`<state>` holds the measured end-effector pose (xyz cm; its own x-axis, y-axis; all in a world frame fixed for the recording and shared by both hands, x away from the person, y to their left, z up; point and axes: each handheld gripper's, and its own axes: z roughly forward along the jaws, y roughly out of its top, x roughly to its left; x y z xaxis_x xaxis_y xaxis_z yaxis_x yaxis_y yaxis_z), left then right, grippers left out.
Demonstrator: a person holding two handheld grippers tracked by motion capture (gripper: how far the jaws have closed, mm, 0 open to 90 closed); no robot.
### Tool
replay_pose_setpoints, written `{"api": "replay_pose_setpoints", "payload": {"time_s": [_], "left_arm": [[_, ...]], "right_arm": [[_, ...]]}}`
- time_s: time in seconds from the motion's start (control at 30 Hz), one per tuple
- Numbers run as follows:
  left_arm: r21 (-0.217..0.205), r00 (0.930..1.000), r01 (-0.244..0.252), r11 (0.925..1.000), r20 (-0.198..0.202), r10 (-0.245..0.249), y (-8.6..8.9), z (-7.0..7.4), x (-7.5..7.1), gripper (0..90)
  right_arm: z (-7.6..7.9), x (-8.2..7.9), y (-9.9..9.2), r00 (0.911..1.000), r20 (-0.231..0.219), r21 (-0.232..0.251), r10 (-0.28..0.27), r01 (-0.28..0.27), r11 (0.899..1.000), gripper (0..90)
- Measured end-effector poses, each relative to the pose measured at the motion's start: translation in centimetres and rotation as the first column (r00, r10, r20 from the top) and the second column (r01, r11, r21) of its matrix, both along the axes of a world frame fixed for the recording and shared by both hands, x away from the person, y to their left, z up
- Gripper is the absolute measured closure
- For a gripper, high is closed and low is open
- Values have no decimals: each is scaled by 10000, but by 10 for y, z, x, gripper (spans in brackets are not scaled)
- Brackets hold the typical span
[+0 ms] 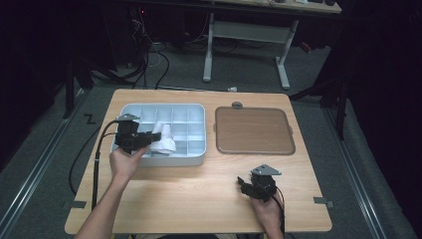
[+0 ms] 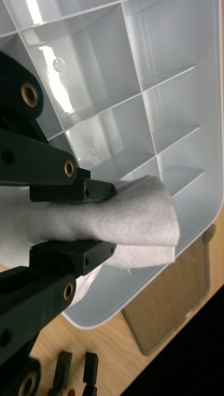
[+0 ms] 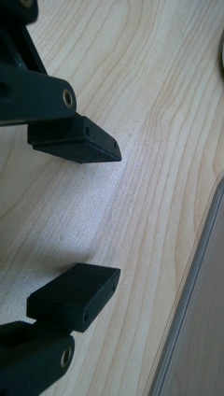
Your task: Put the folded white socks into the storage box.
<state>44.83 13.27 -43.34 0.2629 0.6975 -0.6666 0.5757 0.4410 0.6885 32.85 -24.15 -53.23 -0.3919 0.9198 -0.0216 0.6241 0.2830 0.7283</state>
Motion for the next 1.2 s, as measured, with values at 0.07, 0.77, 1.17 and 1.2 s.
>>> {"api": "replay_pose_setpoints", "payload": {"time_s": [0.07,0.77,1.17,1.2], "left_arm": [[110,10000,-15,9999,-96,17,0,-6,1,740],[2240,9999,125,9745,7,-130,-13,-37,0,740],[2671,9996,226,9634,-209,-177,-17,-44,1,742],[2668,9996,223,9635,-228,-169,-17,-44,1,742]], "right_arm": [[0,0,0,10000,-14,12,-20,21,10000,383],[0,0,0,10000,-10,10,-21,21,10000,383],[0,0,0,10000,-18,17,-31,31,10000,383],[0,0,0,10000,-17,15,-31,31,10000,382]]}}
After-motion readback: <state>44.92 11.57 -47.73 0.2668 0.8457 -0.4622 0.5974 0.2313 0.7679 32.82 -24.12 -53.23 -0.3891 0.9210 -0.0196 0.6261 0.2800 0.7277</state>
